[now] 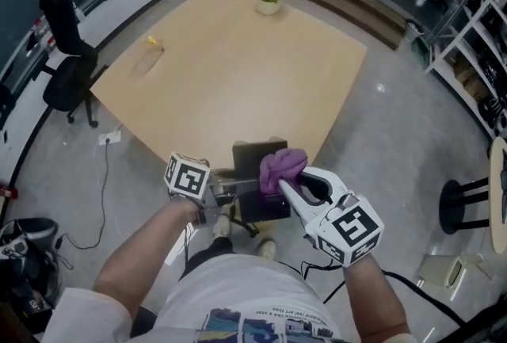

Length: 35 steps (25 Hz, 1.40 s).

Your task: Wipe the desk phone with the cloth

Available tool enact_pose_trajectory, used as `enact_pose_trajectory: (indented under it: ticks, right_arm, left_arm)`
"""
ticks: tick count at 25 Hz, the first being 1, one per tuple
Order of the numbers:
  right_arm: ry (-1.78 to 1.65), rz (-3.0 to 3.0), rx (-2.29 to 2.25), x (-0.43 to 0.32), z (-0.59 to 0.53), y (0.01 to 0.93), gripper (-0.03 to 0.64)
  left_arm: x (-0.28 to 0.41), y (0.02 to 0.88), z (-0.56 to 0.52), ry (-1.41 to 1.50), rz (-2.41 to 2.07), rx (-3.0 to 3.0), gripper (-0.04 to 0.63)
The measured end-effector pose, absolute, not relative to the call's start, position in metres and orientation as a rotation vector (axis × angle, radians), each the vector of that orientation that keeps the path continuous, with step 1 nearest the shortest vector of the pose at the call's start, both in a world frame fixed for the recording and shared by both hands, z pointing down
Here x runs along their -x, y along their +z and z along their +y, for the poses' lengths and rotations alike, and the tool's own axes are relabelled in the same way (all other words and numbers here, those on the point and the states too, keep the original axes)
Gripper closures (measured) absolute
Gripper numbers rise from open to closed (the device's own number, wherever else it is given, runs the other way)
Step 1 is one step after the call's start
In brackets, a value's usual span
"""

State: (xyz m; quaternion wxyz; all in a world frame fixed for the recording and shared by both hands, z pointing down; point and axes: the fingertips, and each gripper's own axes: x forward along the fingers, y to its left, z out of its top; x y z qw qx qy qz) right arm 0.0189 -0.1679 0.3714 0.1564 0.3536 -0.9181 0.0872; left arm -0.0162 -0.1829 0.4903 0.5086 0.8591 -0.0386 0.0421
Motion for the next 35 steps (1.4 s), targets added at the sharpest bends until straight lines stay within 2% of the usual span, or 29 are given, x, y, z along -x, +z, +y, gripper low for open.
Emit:
enact_pose_trajectory:
  ticks: [6, 19, 30, 35]
  right_arm:
    - [0.273, -2.632, -1.03, -0.022, -0.186, 0.375, 0.523]
    - [0.52, -2.514, -0.915, -0.037, -0.09, 0.447, 0.523]
    - [0.267, -2.647, -1.077, -0.036, -0.175, 0.353, 0.523]
    - [0.32, -2.645, -1.099, -0.04, -0.188, 0.361, 0.523]
  left_arm:
    - [0.012, 0.488, -0.176, 0.076, -0.096, -2.074, 0.414]
    - [0.027, 0.486, -0.18, 0.063, -0.13, -2.088, 0.414]
    - [0.026, 0.485, -0.168, 0.106, -0.067, -2.105, 0.414]
    - [0.028, 0.481, -0.162, 0.097, -0.056, -2.112, 0.414]
